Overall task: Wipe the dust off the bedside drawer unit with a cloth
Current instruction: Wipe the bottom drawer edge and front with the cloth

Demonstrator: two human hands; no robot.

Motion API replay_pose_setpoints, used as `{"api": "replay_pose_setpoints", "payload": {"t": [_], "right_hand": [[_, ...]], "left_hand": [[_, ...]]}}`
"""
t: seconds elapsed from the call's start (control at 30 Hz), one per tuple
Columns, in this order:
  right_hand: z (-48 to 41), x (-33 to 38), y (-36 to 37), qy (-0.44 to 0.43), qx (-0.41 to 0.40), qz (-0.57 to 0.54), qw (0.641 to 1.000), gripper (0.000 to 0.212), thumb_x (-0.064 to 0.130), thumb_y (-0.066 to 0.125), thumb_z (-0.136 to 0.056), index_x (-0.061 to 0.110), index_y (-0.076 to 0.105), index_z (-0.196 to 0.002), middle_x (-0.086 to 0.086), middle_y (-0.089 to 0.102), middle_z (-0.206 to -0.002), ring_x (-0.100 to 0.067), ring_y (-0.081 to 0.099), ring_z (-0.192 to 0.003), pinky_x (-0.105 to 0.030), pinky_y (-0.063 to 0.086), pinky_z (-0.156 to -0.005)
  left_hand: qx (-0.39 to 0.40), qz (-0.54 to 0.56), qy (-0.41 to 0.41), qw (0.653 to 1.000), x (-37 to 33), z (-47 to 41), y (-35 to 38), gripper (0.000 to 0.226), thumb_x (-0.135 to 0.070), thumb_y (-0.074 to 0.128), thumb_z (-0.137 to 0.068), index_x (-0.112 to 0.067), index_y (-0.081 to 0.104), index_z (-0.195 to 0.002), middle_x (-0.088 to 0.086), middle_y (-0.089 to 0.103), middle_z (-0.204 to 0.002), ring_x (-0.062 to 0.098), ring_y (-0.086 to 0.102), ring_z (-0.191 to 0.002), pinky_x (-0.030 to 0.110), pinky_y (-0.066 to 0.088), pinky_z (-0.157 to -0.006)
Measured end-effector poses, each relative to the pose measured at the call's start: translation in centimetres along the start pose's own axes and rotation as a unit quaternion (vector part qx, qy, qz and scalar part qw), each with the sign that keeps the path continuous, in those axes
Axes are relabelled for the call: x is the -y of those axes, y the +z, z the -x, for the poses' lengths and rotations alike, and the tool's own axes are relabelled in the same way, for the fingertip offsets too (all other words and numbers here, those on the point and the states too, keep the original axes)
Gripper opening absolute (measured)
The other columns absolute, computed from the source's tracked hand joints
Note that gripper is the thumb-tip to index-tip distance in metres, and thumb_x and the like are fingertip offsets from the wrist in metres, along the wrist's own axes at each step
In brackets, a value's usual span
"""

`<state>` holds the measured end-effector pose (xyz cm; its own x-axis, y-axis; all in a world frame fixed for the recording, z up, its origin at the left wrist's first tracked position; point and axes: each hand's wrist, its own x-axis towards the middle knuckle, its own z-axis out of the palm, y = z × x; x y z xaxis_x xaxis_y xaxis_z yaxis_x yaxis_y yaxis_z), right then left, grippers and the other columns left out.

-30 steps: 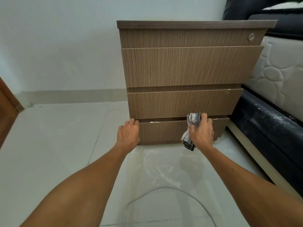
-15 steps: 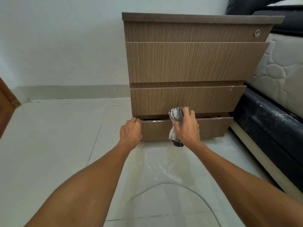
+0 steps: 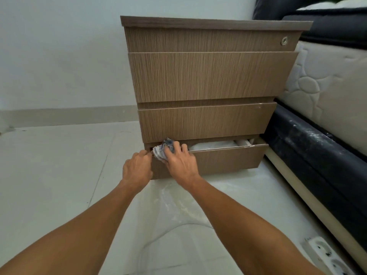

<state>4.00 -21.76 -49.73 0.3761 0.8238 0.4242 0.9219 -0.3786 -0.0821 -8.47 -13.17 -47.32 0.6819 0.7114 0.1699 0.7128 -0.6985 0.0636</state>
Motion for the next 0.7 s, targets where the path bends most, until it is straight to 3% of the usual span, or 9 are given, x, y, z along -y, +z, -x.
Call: {"api": "replay_pose_setpoints", "payload": {"t": [0.13, 0.43, 0.7], "right_hand": [[1.5, -4.5, -0.2, 0.025, -0.009, 0.046, 0.999, 0.046, 0.034, 0.074, -0.082, 0.019, 0.054, -0.121, -0.011, 0.053, -0.118, -0.028, 0.055, -0.09, -0.039, 0.055, -0.057], [4.7, -17.8, -2.9, 0.104, -0.009, 0.099, 0.99, 0.041, 0.044, 0.044, -0.097, 0.016, 0.044, -0.127, -0.011, 0.045, -0.122, -0.029, 0.049, -0.102, -0.039, 0.056, -0.058], [6.4, -23.9, -3.7, 0.201, -0.026, 0.056, 0.978, 0.038, 0.024, 0.047, -0.098, 0.009, 0.039, -0.132, -0.021, 0.039, -0.131, -0.041, 0.052, -0.103, -0.047, 0.052, -0.074]], "left_hand": [[-0.008, -0.048, -0.007, 0.999, -0.7, -0.1, 0.0, 0.044, -0.018, 0.068, -0.079, -0.016, 0.057, -0.121, 0.004, 0.06, -0.113, 0.023, 0.057, -0.101, 0.035, 0.049, -0.076], [-0.011, -0.078, -0.042, 0.996, -3.2, 0.3, -0.2, 0.035, -0.018, 0.066, -0.08, -0.01, 0.055, -0.112, 0.006, 0.057, -0.106, 0.024, 0.057, -0.097, 0.034, 0.042, -0.071], [-0.01, -0.068, -0.038, 0.997, -3.4, 0.5, -0.3, 0.034, -0.014, 0.066, -0.079, -0.008, 0.054, -0.11, 0.008, 0.056, -0.105, 0.026, 0.058, -0.095, 0.035, 0.043, -0.071]]}}
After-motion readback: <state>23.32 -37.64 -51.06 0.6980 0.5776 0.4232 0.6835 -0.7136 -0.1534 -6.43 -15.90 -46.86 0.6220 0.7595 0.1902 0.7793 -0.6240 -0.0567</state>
